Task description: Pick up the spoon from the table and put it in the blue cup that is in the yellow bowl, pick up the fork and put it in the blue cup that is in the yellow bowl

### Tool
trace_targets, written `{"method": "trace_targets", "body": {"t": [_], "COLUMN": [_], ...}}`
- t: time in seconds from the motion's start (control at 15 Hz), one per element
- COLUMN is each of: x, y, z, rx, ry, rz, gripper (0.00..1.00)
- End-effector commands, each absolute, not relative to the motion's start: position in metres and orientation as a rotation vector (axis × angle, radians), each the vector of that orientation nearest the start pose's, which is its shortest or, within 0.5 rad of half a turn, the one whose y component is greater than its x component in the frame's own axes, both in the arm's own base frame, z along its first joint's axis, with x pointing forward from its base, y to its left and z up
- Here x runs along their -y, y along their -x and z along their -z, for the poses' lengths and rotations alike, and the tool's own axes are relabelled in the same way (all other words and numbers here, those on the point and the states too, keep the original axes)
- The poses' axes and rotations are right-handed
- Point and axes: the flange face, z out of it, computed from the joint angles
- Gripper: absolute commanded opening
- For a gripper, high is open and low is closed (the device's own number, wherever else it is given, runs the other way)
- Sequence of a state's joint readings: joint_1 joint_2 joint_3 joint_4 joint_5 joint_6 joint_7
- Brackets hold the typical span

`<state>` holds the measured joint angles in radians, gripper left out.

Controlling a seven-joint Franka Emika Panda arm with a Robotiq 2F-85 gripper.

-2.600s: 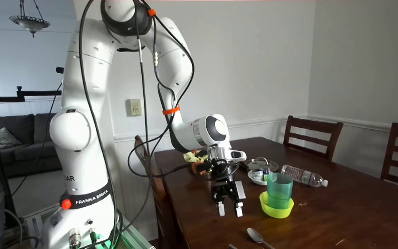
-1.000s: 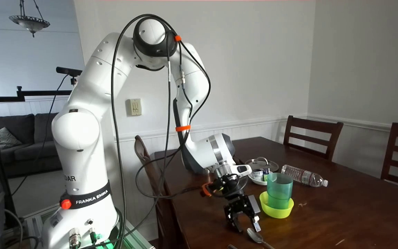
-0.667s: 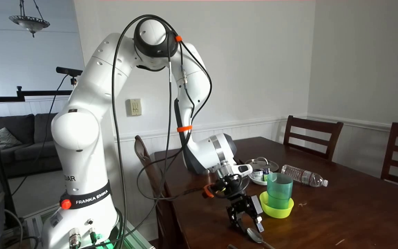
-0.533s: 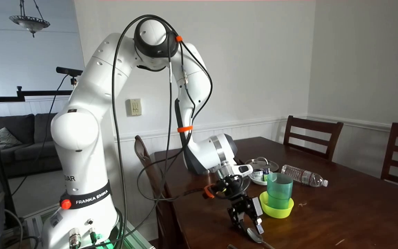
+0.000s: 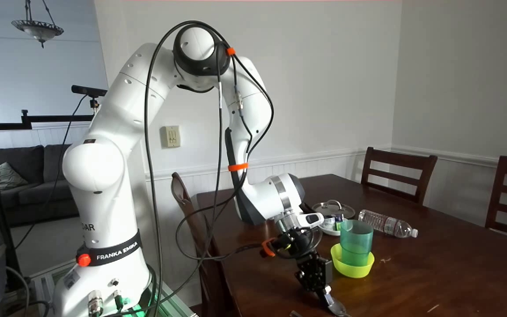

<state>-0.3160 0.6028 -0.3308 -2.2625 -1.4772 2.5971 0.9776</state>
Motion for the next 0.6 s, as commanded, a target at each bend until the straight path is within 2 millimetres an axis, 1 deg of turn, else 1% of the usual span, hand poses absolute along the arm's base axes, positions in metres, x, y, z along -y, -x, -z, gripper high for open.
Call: {"method": "trace_targets", "body": {"t": [0.0, 0.13, 0.53], "x": [0.300, 0.302, 0.299], "y": [-0.380, -0.379, -0.379], "z": [-0.080, -0.088, -0.132], "rx": [0.190, 0.203, 0.218], "ry": [-2.384, -2.373, -2.362], "rz": [0.165, 0.161, 0.151], "gripper": [0.02, 0.02, 0.02]}}
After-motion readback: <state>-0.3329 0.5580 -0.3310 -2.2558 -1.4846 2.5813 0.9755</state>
